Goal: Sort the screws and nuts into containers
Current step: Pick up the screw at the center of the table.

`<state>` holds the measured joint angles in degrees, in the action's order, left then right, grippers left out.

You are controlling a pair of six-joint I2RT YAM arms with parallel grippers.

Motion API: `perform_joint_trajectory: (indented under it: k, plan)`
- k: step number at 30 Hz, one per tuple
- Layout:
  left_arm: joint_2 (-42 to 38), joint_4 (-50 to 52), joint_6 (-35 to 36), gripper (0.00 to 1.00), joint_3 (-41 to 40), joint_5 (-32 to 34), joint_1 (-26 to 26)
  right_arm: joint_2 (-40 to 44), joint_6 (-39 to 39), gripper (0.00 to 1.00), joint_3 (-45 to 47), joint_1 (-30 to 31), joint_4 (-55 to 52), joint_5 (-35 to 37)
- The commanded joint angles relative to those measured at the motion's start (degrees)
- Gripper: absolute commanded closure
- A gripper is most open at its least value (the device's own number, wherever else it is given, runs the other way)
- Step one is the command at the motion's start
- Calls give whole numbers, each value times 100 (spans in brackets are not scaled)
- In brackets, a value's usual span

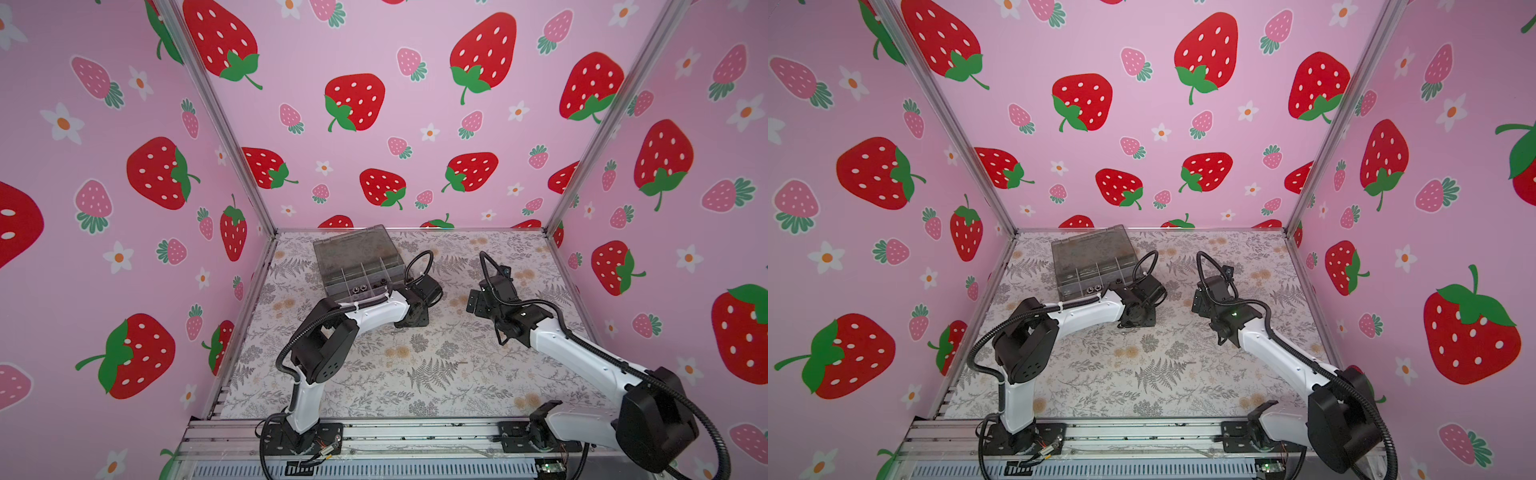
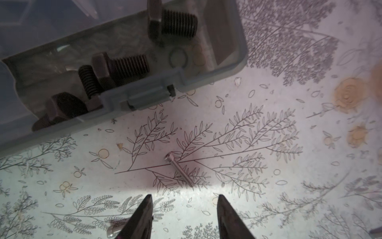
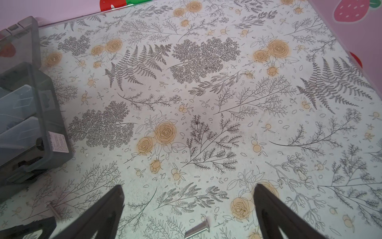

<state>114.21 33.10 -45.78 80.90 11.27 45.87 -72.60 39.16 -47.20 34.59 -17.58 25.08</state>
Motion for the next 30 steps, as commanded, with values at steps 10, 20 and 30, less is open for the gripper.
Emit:
perform_joint_trajectory:
  k: [10,20,30]
  plan:
    - [344,169,91,58,396,-11,-148,-285,14,0,-69,-74,148,-236]
    - [715,595,242,60,821,66,-192,-550,-119,0,-245,-84,184,-438]
    - [681,839,353,68,671,-14,-197,-583,-101,0,-307,-101,146,-416]
